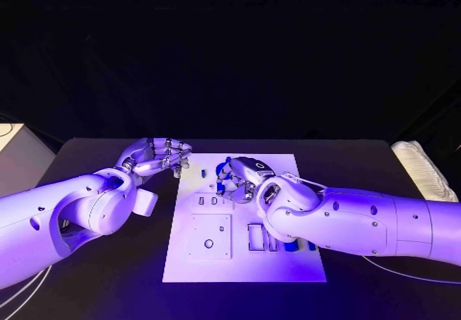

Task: Assemble the parts on the task board

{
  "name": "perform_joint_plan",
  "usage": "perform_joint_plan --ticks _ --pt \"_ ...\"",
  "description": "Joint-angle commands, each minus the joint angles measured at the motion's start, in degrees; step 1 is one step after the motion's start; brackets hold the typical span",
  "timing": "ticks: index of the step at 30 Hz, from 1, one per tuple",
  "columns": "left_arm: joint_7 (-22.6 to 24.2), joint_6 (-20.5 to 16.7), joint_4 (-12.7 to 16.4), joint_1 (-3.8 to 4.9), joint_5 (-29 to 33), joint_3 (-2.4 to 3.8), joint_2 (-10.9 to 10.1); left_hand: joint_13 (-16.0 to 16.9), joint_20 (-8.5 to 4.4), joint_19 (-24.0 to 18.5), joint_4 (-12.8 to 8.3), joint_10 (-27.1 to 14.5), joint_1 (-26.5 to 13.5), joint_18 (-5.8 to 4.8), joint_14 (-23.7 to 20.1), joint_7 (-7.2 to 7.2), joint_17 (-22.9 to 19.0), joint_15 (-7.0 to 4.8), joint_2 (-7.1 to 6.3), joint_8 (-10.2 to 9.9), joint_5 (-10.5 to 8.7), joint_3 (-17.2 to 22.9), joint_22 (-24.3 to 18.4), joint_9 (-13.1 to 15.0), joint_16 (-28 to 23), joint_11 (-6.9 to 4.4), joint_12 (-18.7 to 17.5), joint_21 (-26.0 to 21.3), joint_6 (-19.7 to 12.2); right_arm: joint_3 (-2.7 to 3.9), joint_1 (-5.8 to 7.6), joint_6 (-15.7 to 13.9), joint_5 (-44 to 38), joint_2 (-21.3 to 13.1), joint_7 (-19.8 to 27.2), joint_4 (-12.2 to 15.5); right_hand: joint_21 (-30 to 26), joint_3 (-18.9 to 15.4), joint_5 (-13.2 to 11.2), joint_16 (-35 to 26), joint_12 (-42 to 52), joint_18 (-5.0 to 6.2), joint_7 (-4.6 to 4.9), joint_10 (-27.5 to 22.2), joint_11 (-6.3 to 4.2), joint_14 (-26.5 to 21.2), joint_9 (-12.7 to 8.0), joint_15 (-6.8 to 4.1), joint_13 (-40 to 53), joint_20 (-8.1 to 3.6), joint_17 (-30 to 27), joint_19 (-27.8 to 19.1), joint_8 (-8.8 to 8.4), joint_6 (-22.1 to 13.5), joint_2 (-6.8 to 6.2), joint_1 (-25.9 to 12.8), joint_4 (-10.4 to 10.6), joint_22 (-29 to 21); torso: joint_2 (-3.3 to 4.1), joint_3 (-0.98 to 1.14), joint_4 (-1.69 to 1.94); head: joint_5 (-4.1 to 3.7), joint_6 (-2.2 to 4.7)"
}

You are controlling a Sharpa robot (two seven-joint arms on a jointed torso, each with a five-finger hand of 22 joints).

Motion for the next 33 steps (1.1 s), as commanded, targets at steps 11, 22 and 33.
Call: perform_joint_plan --ticks 11,22,33 --pt "-4.09 0.28 -0.05 0.06 -3.26 -0.01 0.34 5.89 -0.66 3.20 0.74 -2.77 -0.93 -0.47 3.19 -0.33 4.32 -0.64 -0.30 4.35 0.05 0.96 3.61 1.58 2.17 -0.47 11.48 2.88 -1.58 -0.36 -1.77 3.04 -3.84 1.35 -2.49 -0.25 0.12 0.15 0.15 0.24 0.13 -0.83 -0.57 5.99 -0.19 5.88 1.37 -0.12 15.09 -0.14 15.10 5.99 1.81 0.36 -0.07 -0.76 0.04 15.09 0.06 0.09 -0.10 0.66 -0.68" --pt "-4.79 0.57 -0.21 0.05 -3.86 -0.10 0.35 5.70 -1.66 3.44 1.04 -3.88 -1.22 -0.60 16.58 -0.77 35.27 -1.65 -0.41 5.97 -0.01 1.52 3.76 1.69 46.25 -1.04 13.58 3.33 -2.77 -0.50 -2.26 4.20 -5.96 1.12 -3.41 -0.36 0.12 0.14 0.15 0.24 0.13 -0.83 -0.51 5.99 -0.13 5.88 1.41 -0.06 15.09 -0.09 15.10 5.99 1.90 0.25 -0.35 -1.09 0.07 15.09 0.00 0.10 -0.12 0.55 -0.90" --pt "-5.04 0.70 -0.24 0.05 -4.13 -0.12 0.31 5.68 -1.64 3.72 1.01 -3.86 -1.19 -0.66 16.55 -0.76 35.66 -1.62 -0.44 6.06 -0.01 1.55 4.10 1.67 46.89 -1.02 13.76 3.52 -2.82 -0.60 -2.64 4.63 -6.77 1.26 -3.55 -0.59 0.12 0.13 0.15 0.24 0.13 -0.83 -0.48 5.99 -0.10 5.88 1.44 -0.03 15.09 -0.06 15.10 5.99 1.98 0.18 -0.58 -1.33 0.09 15.09 0.00 0.13 -0.11 0.53 -1.04"
